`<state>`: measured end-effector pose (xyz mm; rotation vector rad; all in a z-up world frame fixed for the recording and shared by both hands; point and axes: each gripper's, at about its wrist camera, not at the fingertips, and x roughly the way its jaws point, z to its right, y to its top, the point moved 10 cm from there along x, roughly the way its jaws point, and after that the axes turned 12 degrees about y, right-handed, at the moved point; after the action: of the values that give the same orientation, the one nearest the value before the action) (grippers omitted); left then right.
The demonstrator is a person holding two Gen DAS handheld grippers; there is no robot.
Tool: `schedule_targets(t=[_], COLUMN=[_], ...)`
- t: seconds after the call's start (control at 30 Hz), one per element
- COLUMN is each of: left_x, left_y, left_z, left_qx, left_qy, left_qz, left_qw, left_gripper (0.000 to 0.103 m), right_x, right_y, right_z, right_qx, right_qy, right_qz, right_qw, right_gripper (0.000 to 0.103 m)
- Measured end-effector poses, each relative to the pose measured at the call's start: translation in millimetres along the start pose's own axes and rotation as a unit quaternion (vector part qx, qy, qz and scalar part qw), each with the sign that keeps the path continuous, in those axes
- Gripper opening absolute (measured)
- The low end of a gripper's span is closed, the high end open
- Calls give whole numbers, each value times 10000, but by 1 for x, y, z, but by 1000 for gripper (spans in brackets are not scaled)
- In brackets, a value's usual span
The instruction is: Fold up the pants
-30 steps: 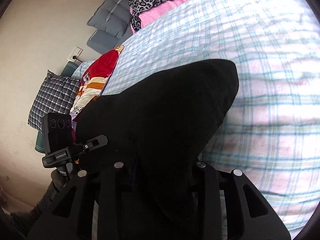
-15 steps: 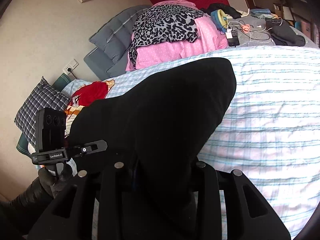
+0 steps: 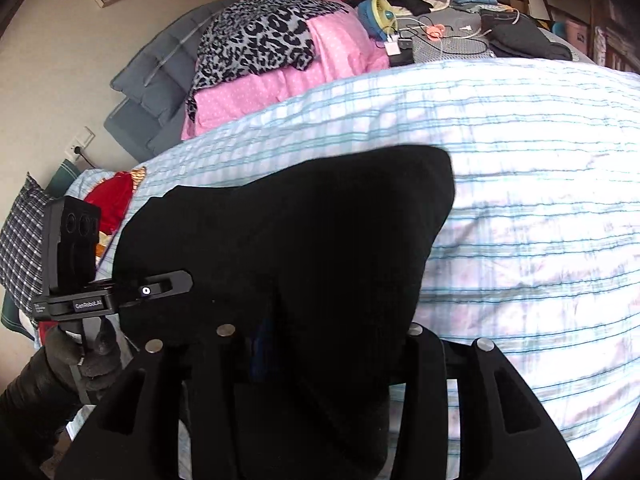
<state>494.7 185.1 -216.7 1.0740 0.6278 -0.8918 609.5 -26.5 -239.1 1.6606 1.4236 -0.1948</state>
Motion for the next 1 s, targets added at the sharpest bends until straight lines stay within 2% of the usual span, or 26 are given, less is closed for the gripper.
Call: schedule_targets(t=[0.03,0.07,0.13,0.2,0.27,0.33,0.43,0.57,0.67,0.73,0.87,1.0], left_x=[8,13,19,19,10,-4,-34,-49,-41,-28,-12,-6], left_y=[1,-1,-2,-6,-7,-6,-6,-7,-25,-36,-40,-44], left_z=[-3,-3,-14,-25,-35,-43,-44,-27,-23,-24,-38,-43], left_qx=[-33,-75,-169,-305,-432,-492,-329,298,854,1046,825,740], left_qy=[174,291,575,751,808,1085,1616,2052,2398,2526,2478,2527], left_qz=[-96,-150,-211,-214,-115,53,456,841,805,677,592,556], left_qw=[9998,9994,9980,9965,9957,9929,9853,9746,9637,9595,9635,9631], left_gripper=[45,48,68,78,78,79,79,79,79,79,83,86], right_x=[0,-2,-13,-25,-38,-53,-60,-55,-46,-40,-21,-17], right_y=[-2,-3,-2,-4,-3,-4,-21,-55,-79,-95,-120,-122], right_z=[9,16,28,31,24,6,-22,-26,-20,-14,-1,5], right_qx=[102,183,233,151,-249,-736,-995,-927,-760,-657,-648,-487], right_qy=[-43,-158,-369,-621,-1138,-1571,-1558,-1949,-2078,-2121,-2152,-2074], right_qz=[0,81,238,340,479,674,761,525,274,101,-211,-160], right_qw=[9999,9997,9988,9974,9920,9825,9798,9750,9748,9750,9742,9769], right_gripper=[51,53,55,57,57,57,57,57,57,57,57,59])
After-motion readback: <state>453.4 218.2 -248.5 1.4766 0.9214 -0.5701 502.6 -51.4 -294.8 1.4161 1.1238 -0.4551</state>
